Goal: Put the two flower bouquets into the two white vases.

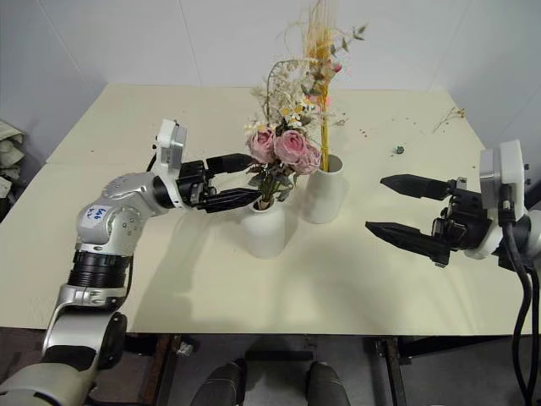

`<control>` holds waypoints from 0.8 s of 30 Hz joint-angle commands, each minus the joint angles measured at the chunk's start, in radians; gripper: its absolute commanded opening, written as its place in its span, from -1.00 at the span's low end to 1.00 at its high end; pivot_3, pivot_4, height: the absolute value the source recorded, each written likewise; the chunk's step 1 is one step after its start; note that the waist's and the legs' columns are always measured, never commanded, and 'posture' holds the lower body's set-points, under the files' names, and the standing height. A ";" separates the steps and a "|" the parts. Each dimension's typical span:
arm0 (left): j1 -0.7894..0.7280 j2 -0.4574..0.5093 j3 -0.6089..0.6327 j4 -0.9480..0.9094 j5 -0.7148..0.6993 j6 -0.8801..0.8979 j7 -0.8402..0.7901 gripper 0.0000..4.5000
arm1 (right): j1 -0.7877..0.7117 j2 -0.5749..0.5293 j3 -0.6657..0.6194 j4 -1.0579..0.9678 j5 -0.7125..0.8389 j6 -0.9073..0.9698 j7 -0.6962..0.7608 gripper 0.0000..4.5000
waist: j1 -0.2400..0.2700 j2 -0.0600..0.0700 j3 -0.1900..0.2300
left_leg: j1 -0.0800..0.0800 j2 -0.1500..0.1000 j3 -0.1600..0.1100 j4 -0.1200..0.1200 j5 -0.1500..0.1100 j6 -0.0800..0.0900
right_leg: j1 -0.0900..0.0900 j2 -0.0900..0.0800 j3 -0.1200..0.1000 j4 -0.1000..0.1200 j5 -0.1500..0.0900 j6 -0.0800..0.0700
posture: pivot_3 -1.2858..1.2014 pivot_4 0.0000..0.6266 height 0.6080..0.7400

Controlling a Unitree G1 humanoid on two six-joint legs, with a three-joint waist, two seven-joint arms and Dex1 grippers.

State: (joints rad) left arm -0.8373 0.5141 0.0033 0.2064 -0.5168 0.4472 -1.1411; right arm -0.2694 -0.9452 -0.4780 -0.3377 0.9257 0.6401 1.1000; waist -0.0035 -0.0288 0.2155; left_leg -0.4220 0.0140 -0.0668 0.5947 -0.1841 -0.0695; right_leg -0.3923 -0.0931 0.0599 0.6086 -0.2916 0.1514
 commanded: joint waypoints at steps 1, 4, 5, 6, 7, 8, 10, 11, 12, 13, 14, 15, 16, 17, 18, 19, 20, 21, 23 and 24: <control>-0.028 0.065 -0.011 0.016 0.080 -0.077 -0.027 0.99 | -0.004 -0.024 -0.030 0.001 -0.003 -0.020 0.015 1.00 | 0.000 0.000 0.000 | 0.000 0.000 0.000 0.000 0.000 0.000 | 0.000 0.000 0.000 0.000 0.000 0.000 | 0.03 -0.52 1.00; -0.045 0.135 -0.004 0.098 0.155 -0.157 -0.026 0.99 | 0.015 -0.038 -0.038 0.008 -0.017 -0.024 0.030 1.00 | -0.001 0.000 0.000 | 0.000 0.000 0.000 -0.001 0.000 0.000 | 0.000 0.000 0.000 0.000 0.000 -0.001 | 0.03 -0.52 1.00; -0.051 0.148 0.000 0.120 0.168 -0.176 -0.025 0.99 | 0.021 -0.042 -0.040 0.012 -0.021 -0.026 0.036 1.00 | -0.001 0.000 0.000 | 0.000 0.000 0.000 -0.001 0.000 0.000 | 0.000 0.000 0.000 0.000 0.000 -0.001 | 0.03 -0.52 1.00; -0.059 0.150 0.015 0.145 0.166 -0.197 -0.023 0.99 | 0.025 -0.046 -0.041 0.014 -0.023 -0.027 0.040 1.00 | -0.001 0.000 0.000 | 0.000 0.000 0.000 -0.001 0.000 0.000 | -0.001 0.000 0.000 0.000 -0.001 -0.001 | 0.03 -0.52 1.00; -0.068 0.159 0.036 0.176 0.165 -0.210 -0.012 0.99 | 0.031 -0.050 -0.044 0.018 -0.026 -0.028 0.045 1.00 | 0.000 0.000 0.000 | 0.000 0.000 0.000 -0.001 0.000 0.000 | -0.001 0.000 0.000 0.000 -0.001 -0.001 | 0.03 -0.52 1.00; -0.067 0.178 0.055 0.205 0.168 -0.228 -0.012 0.99 | 0.037 -0.056 -0.050 0.026 -0.029 -0.029 0.052 1.00 | 0.000 0.000 0.000 | 0.000 0.000 0.000 -0.001 0.000 0.000 | -0.001 0.000 0.000 0.000 -0.001 -0.001 | 0.03 -0.52 1.00; -0.062 0.207 0.087 0.252 0.150 -0.264 -0.063 0.99 | 0.049 -0.069 -0.066 0.050 -0.042 -0.033 0.072 1.00 | -0.001 0.000 0.000 | 0.000 0.000 0.000 -0.001 0.000 0.000 | -0.001 0.000 0.000 0.000 -0.001 -0.001 | 0.03 -0.52 1.00; -0.061 0.223 0.090 0.281 0.152 -0.280 -0.089 0.99 | 0.054 -0.077 -0.072 0.063 -0.049 -0.036 0.081 1.00 | -0.002 0.000 0.000 | 0.000 0.000 0.000 -0.001 0.000 0.000 | -0.001 0.000 0.000 0.000 -0.001 -0.001 | 0.03 -0.52 1.00; -0.066 0.234 0.090 0.311 0.160 -0.288 -0.101 0.99 | 0.056 -0.084 -0.075 0.077 -0.057 -0.040 0.088 1.00 | -0.002 0.000 0.000 | 0.000 0.000 0.000 -0.002 0.000 0.000 | -0.001 0.000 0.000 -0.001 -0.001 -0.001 | 0.03 -0.52 1.00; -0.072 0.241 0.092 0.347 0.165 -0.302 -0.114 0.99 | 0.056 -0.090 -0.076 0.090 -0.066 -0.045 0.092 1.00 | -0.001 0.000 0.000 | 0.000 0.000 0.000 -0.002 0.000 0.000 | -0.001 0.000 0.000 -0.001 -0.001 -0.001 | 0.03 -0.52 1.00; -0.077 0.244 0.093 0.374 0.167 -0.316 -0.130 0.99 | 0.054 -0.093 -0.076 0.100 -0.073 -0.048 0.094 1.00 | -0.001 0.000 0.000 | 0.000 0.000 0.000 -0.002 0.000 0.000 | -0.001 0.000 0.000 -0.001 -0.001 -0.001 | 0.03 -0.52 1.00; -0.079 0.243 0.093 0.391 0.165 -0.330 -0.150 0.99 | 0.052 -0.095 -0.078 0.109 -0.079 -0.052 0.097 1.00 | -0.001 0.000 0.000 | 0.000 0.000 0.000 -0.002 0.000 0.000 | -0.001 0.000 -0.001 0.000 -0.001 -0.001 | 0.03 -0.52 1.00; -0.081 0.240 0.093 0.405 0.159 -0.335 -0.173 0.99 | 0.052 -0.094 -0.078 0.108 -0.078 -0.050 0.094 1.00 | -0.001 0.000 0.000 | 0.000 0.000 0.000 -0.002 0.000 0.000 | -0.001 0.000 -0.001 0.000 -0.001 -0.001 | 0.03 -0.52 1.00; -0.084 0.237 0.096 0.420 0.155 -0.348 -0.190 0.99 | 0.052 -0.089 -0.076 0.096 -0.072 -0.042 0.086 1.00 | 0.000 0.000 0.000 | 0.000 0.000 0.000 -0.002 0.000 0.000 | -0.001 0.000 -0.001 0.000 -0.001 -0.001 | 0.03 -0.52 1.00; -0.084 0.231 0.105 0.425 0.148 -0.362 -0.197 0.99 | 0.058 -0.084 -0.078 0.083 -0.067 -0.036 0.081 1.00 | 0.001 0.000 0.000 | 0.000 0.000 0.000 -0.002 0.000 0.000 | -0.001 0.000 -0.001 0.000 -0.001 -0.001 | 0.03 -0.52 1.00; -0.087 0.223 0.125 0.430 0.129 -0.375 -0.207 0.99 | 0.066 -0.078 -0.079 0.066 -0.063 -0.031 0.073 1.00 | 0.001 0.000 0.000 | 0.000 0.000 0.000 -0.002 0.000 0.000 | -0.001 0.000 -0.001 0.000 -0.001 -0.001 | 0.03 -0.52 1.00; -0.086 0.215 0.145 0.429 0.104 -0.387 -0.224 0.99 | 0.078 -0.074 -0.087 0.054 -0.060 -0.028 0.070 1.00 | 0.001 0.000 0.000 | 0.000 0.000 0.000 -0.002 0.000 0.000 | -0.001 0.000 -0.001 0.000 -0.001 -0.001 | 0.03 -0.52 1.00; -0.083 0.208 0.162 0.424 0.085 -0.395 -0.240 0.99 | 0.092 -0.071 -0.097 0.044 -0.057 -0.027 0.069 1.00 | 0.002 0.000 0.000 | -0.001 0.000 0.000 -0.002 0.000 0.000 | -0.001 0.000 -0.001 0.000 -0.001 -0.001 | 0.03 -0.52 1.00; -0.085 0.207 0.191 0.440 0.068 -0.406 -0.250 0.99 | 0.117 -0.065 -0.116 0.019 -0.046 -0.018 0.056 1.00 | 0.001 0.000 0.000 | -0.001 0.001 0.000 -0.002 0.000 0.000 | -0.001 0.000 -0.001 0.000 -0.001 -0.001 | 0.03 -0.52 1.00; -0.085 0.210 0.200 0.450 0.066 -0.410 -0.253 0.99 | 0.130 -0.062 -0.127 0.007 -0.040 -0.014 0.050 1.00 | 0.001 0.000 0.000 | -0.001 0.001 0.000 -0.002 0.000 0.000 | -0.001 0.000 -0.001 0.000 -0.001 -0.001 | 0.03 -0.52 1.00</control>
State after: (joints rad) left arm -0.8961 0.7098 0.1607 0.6483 -0.4199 0.0570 -1.3821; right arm -0.1477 -1.0094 -0.5421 -0.2902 0.8566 0.6204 1.1610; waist -0.0024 -0.0287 0.2155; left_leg -0.4225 0.0145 -0.0667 0.5924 -0.1844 -0.0690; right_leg -0.3934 -0.0933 0.0591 0.6086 -0.2922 0.1504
